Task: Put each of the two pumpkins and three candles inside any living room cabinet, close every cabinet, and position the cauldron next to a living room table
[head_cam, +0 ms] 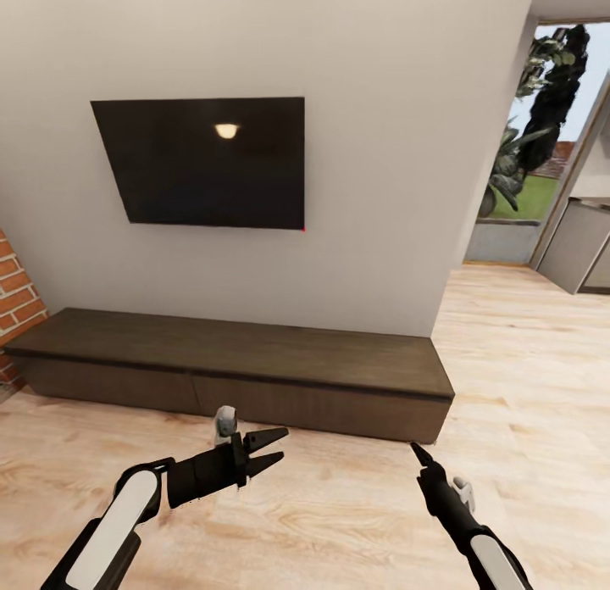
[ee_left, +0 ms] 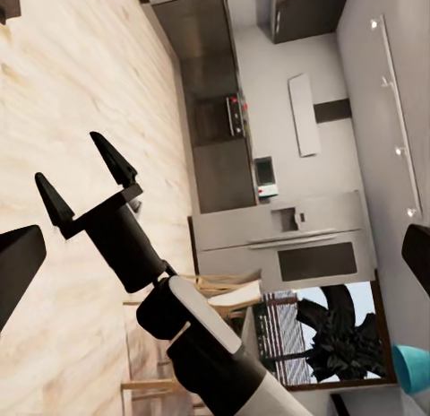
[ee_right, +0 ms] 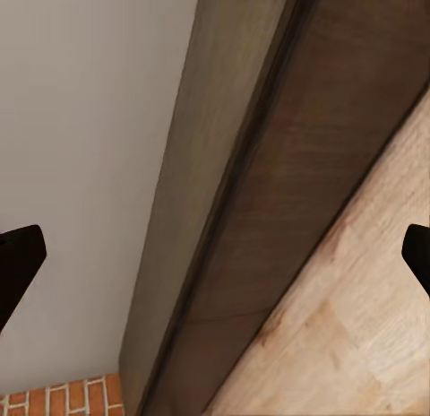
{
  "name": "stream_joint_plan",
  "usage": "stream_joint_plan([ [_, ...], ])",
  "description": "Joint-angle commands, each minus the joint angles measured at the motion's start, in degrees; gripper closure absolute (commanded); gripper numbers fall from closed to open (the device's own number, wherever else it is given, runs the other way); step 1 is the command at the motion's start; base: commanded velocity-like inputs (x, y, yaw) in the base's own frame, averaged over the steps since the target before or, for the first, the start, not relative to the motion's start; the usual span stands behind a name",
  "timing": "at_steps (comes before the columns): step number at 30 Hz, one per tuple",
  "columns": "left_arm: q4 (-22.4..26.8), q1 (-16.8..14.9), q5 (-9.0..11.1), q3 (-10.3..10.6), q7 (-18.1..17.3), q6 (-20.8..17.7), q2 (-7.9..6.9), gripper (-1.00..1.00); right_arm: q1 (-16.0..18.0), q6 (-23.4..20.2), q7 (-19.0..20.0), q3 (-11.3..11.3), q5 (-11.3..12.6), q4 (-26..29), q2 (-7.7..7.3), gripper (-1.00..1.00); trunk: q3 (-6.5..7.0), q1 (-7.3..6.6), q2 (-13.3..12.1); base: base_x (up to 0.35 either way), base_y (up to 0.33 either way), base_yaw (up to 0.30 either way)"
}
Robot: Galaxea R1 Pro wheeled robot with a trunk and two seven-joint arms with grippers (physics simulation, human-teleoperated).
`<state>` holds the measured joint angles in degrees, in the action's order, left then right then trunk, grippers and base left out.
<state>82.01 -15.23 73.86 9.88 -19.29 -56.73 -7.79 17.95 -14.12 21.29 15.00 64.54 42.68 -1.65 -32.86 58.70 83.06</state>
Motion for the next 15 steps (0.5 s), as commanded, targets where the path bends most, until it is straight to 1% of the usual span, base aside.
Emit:
stream_joint_plan([
  [1,0.0,0.0,-0.3,0.0,-0.4,0.0,-0.03,-1.00,0.0,-0.5,0.3,0.2,0.5,0.0,0.03,-1.00,-0.05,0.03,0.0,0.332,0.000,0.000],
  [5,0.0,-0.1,-0.2,0.1,-0.4,0.0,-0.03,-1.00,0.0,-0.3,1.0,0.6,0.6,-0.1,0.07,-1.00,-0.05,0.03,0.0,0.336,0.000,0.000],
  [8,0.0,-0.1,-0.2,0.2,-0.4,0.0,0.02,-1.00,0.0,-0.3,1.1,2.3,0.7,-0.1,0.13,-1.00,-0.05,0.03,0.0,0.338,0.000,0.000],
  [13,0.0,0.0,-0.1,0.3,-0.4,0.0,0.05,-1.00,0.0,-0.4,2.2,8.4,0.7,-0.3,0.20,-1.00,-0.05,0.03,0.0,0.318,0.000,0.000],
  [15,0.0,0.0,-0.1,0.4,-0.3,0.0,0.14,-1.00,0.0,-0.6,2.9,9.9,0.7,-1.0,0.12,-1.00,-0.05,0.03,0.0,0.210,0.000,0.000],
])
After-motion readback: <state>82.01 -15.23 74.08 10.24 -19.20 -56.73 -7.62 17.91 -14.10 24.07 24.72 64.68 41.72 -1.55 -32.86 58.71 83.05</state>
